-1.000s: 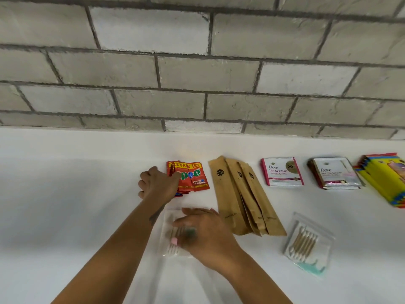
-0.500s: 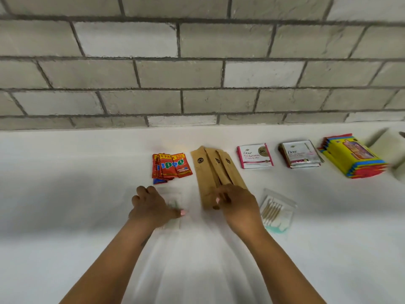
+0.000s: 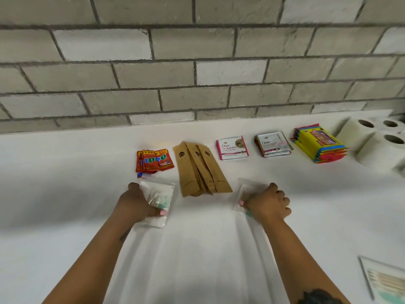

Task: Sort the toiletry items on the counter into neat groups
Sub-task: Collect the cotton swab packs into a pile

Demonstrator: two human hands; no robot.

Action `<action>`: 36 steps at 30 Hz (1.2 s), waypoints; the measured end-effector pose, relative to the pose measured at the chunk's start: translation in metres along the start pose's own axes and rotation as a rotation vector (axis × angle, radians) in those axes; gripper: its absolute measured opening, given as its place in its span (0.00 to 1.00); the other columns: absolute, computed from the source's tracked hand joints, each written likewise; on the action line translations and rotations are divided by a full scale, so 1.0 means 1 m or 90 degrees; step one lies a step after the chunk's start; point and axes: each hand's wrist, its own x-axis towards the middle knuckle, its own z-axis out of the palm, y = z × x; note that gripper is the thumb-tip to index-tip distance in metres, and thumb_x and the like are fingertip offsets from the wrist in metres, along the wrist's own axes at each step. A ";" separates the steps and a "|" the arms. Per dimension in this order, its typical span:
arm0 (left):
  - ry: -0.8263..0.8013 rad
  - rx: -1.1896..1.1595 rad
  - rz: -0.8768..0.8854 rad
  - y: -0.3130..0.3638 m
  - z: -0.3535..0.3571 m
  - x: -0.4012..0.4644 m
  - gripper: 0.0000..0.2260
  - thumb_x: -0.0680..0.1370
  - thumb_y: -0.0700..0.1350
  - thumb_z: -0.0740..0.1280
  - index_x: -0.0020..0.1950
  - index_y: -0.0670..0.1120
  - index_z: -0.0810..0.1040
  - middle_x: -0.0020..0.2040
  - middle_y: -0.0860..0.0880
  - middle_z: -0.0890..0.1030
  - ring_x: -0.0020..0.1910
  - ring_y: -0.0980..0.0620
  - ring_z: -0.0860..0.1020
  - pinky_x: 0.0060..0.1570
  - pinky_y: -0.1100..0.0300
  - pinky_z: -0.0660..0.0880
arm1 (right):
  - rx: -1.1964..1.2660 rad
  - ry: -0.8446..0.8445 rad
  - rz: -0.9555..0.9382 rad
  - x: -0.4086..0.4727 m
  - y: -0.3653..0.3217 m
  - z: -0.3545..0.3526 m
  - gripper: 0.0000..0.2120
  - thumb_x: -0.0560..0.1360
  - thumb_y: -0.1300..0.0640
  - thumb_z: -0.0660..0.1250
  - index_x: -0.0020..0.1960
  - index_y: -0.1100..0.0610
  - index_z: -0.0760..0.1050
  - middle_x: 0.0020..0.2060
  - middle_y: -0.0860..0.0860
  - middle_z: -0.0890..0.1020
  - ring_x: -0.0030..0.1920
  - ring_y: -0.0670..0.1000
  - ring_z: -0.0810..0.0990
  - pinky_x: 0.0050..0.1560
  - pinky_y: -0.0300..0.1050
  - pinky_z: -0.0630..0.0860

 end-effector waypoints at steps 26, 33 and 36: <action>-0.245 -0.678 0.146 0.225 0.179 -0.165 0.11 0.79 0.50 0.61 0.56 0.48 0.77 0.46 0.50 0.84 0.42 0.53 0.83 0.36 0.60 0.78 | 0.375 -0.065 -0.293 -0.020 0.146 -0.133 0.35 0.70 0.56 0.72 0.69 0.47 0.55 0.47 0.43 0.73 0.48 0.50 0.78 0.45 0.37 0.68; -0.191 -0.655 0.102 0.236 0.202 -0.168 0.06 0.80 0.50 0.61 0.50 0.49 0.76 0.46 0.50 0.80 0.44 0.50 0.79 0.44 0.56 0.74 | 0.013 -0.131 -0.236 0.023 0.225 -0.170 0.15 0.69 0.59 0.73 0.53 0.51 0.73 0.54 0.50 0.74 0.52 0.50 0.75 0.47 0.39 0.70; -0.176 -0.646 0.107 0.236 0.209 -0.171 0.06 0.80 0.49 0.61 0.46 0.50 0.75 0.44 0.52 0.80 0.42 0.53 0.78 0.42 0.58 0.73 | -0.172 -0.201 -0.191 0.023 0.243 -0.171 0.30 0.63 0.52 0.78 0.59 0.54 0.68 0.57 0.52 0.72 0.59 0.54 0.70 0.52 0.45 0.72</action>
